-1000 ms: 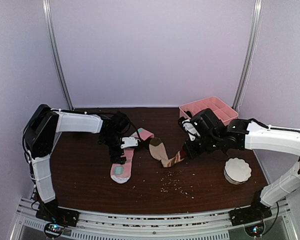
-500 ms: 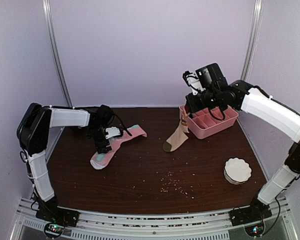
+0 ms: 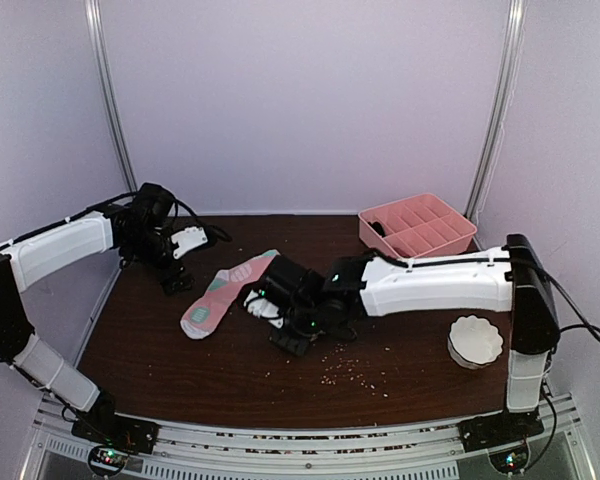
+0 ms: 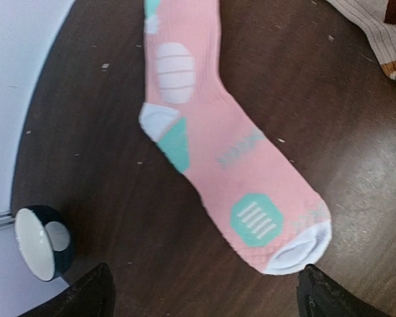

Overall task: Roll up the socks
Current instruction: Place the sock at the center of the board, then move the sock to the center of the board.

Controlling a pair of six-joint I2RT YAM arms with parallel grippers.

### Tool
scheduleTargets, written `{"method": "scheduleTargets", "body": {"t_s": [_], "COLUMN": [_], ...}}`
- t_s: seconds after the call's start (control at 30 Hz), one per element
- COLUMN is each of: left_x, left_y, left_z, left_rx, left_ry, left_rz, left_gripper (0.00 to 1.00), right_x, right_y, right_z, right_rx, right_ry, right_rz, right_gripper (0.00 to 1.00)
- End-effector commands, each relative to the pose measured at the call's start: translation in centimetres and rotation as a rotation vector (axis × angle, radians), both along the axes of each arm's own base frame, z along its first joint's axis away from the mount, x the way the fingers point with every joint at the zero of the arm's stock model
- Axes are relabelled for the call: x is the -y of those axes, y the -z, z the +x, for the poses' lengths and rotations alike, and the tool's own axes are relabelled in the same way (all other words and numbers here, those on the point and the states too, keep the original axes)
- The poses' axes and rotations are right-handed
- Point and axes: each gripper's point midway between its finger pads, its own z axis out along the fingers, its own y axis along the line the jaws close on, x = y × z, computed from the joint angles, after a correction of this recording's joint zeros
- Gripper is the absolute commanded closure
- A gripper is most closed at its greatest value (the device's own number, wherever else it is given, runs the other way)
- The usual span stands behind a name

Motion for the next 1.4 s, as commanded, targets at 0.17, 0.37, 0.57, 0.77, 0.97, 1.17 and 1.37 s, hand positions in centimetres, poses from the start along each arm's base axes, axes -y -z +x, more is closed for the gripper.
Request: {"method": "scheduleTargets", "body": {"t_s": [0.17,0.37,0.57,0.77,0.97,1.17,1.37], "left_x": [2.7,4.5,7.6,11.1,13.6,16.0,18.1], "left_y": [1.4,1.5,3.0,4.4,7.1,9.0,9.9], "left_z": [-5.7,-8.3,-11.7,-15.3,-18.4,-19.3,-19.4], "left_rx": [-0.120,-0.140,-0.197,-0.260,-0.310,-0.258,-0.241], "left_ry": [0.239,0.365,0.504,0.678,0.835,0.902,0.915], "left_rz": [-0.129,-0.128,-0.105,-0.094,-0.021,0.008,-0.028], "left_gripper": [0.02,0.02,0.02,0.03,0.11,0.14,0.25], "right_x": [-3.8,-3.1,1.3,5.0,6.0,7.2,9.5], "right_y": [3.5,-0.6,-2.2,3.9,7.3,9.4,9.7], "right_z": [-7.7,-6.7,-0.2,5.5,8.0,10.6,13.6], "right_rx": [-0.294,-0.414,-0.439,-0.408,-0.402,-0.403,-0.352], "right_ry": [0.004,0.022,0.201,0.428,0.503,0.571,0.653], "right_rz": [0.185,0.368,0.533,0.357,0.291,0.263,0.241], "right_gripper": [0.68,0.43,0.54,0.71,0.80,0.88,0.93]}}
